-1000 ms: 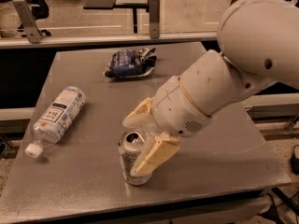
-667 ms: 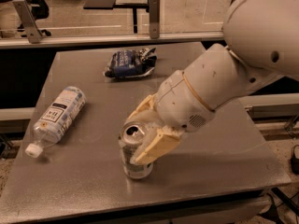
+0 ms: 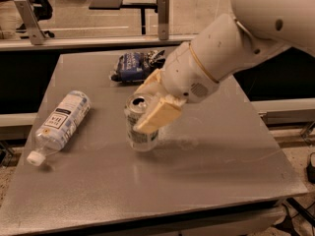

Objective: Move 7up can near blue chip bag

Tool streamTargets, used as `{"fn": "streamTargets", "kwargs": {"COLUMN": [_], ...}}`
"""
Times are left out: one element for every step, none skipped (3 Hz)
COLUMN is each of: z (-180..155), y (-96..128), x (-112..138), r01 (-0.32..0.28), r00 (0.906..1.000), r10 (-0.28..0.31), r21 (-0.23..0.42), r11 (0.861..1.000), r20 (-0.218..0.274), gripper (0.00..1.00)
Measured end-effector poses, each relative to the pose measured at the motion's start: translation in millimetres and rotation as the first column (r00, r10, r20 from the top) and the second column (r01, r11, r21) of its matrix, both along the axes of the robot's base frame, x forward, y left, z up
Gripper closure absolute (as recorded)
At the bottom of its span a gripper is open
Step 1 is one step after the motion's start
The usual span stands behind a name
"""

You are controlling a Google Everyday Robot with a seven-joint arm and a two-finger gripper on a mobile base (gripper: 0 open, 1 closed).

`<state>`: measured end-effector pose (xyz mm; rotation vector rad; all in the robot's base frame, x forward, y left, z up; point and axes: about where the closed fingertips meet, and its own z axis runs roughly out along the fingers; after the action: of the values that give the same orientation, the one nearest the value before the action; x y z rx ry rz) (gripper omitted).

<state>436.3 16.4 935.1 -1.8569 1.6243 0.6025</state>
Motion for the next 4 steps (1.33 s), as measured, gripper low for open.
{"fn": "streamTargets", "kwargs": {"z": [10.1, 17.1, 8.8, -4.7], "y": [8.3, 21.2, 26.3, 26.5], "x": [49.5, 111.7, 157.1, 184.4], "r01": [0.067, 0.137, 0.188, 0.216], "r00": [0.9977, 0.9906, 0.9818, 0.9755], "r10": [-0.067, -0.137, -0.187, -0.215], "r21": [0.012, 0.025, 0.027, 0.026], "r11": [0.998, 0.990, 0.982, 0.976], "r20": [0.007, -0.004, -0.032, -0.047], "gripper": [1.00, 1.00, 1.00, 0.98]}}
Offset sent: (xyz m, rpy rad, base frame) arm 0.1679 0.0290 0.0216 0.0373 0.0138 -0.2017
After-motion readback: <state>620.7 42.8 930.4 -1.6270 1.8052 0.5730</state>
